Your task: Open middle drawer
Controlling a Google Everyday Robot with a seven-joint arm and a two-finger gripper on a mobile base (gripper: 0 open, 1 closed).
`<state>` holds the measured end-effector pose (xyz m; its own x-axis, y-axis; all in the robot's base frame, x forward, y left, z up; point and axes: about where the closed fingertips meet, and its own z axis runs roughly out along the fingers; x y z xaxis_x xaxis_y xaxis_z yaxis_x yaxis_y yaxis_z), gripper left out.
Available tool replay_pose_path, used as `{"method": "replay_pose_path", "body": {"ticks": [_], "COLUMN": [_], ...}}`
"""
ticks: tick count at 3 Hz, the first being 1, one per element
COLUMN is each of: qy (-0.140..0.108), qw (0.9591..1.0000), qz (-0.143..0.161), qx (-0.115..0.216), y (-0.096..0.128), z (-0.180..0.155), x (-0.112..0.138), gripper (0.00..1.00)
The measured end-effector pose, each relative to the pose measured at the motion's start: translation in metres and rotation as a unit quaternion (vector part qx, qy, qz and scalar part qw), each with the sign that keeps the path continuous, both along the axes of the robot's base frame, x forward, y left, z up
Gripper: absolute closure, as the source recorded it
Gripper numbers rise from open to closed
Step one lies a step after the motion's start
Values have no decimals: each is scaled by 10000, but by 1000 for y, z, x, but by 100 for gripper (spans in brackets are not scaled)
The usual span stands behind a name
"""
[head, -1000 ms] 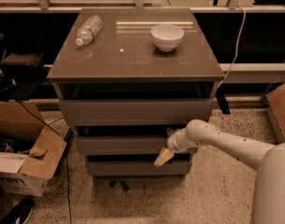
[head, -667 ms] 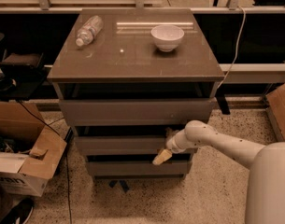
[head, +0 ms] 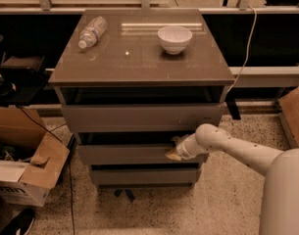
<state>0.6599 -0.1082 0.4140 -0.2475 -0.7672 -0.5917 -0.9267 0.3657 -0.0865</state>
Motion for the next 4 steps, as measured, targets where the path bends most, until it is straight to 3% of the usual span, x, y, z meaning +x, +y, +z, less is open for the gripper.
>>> {"method": "replay_pose_path", "body": {"ticks": [1,2,3,4], "qy": [0,0,0,1], "qw": [10000,10000,10000,10000], "qz": [0,0,0,0], "qx": [0,0,0,0], "y": [0,0,0,0], "z": [6,6,7,7], "x": [0,0,0,0], "gripper": [97,100,81,50]}}
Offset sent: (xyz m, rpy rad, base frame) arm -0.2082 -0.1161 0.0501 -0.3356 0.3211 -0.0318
